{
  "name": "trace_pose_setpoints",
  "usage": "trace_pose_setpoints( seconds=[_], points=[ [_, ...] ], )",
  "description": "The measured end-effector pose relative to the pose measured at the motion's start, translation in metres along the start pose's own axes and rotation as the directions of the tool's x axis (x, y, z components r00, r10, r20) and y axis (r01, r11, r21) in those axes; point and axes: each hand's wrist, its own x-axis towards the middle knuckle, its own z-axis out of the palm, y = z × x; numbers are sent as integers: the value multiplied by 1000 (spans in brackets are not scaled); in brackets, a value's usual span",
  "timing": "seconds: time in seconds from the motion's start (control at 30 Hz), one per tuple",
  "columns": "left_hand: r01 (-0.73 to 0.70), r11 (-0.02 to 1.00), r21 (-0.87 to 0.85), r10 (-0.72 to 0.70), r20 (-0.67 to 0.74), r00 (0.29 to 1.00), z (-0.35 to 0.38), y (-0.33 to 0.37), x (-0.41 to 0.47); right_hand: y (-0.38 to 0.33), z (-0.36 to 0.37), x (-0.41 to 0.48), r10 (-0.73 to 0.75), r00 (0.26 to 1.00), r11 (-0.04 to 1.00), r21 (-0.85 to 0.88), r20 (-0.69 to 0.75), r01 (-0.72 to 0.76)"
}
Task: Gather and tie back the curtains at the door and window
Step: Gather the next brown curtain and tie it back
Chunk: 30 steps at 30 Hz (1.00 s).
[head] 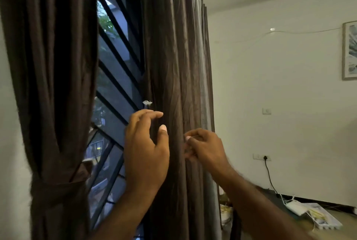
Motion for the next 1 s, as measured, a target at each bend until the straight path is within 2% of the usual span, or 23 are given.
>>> trace_pose_setpoints(
  seconds=[0.07,0.2,0.43,0.5,0.67,0.9,1.0],
  points=[
    [98,994,39,-99,29,995,38,-11,16,21,-31,24,11,998,1000,14,-59,-10],
    [126,973,192,-135,34,990,105,-36,49,51,-68,74,34,993,999,39,-116,-29],
    [-16,904,427,20,-4,1000,198,-95,98,78,-76,182,-5,979,999,-35,-202,-2],
    [-20,884,467,21,4,1000,216,-113,109,83,-75,214,-11,978,998,-59,-208,-1],
    [32,883,467,-56,37,998,240,-153,129,97,-73,301,3,976,998,-63,-219,-18],
    [-85,914,397,71,50,996,249,-191,146,116,-55,432,-32,982,999,-18,-185,29],
    [-116,903,414,128,-2,992,254,-202,154,121,-41,484,-18,993,999,32,-116,22]
  ],
)
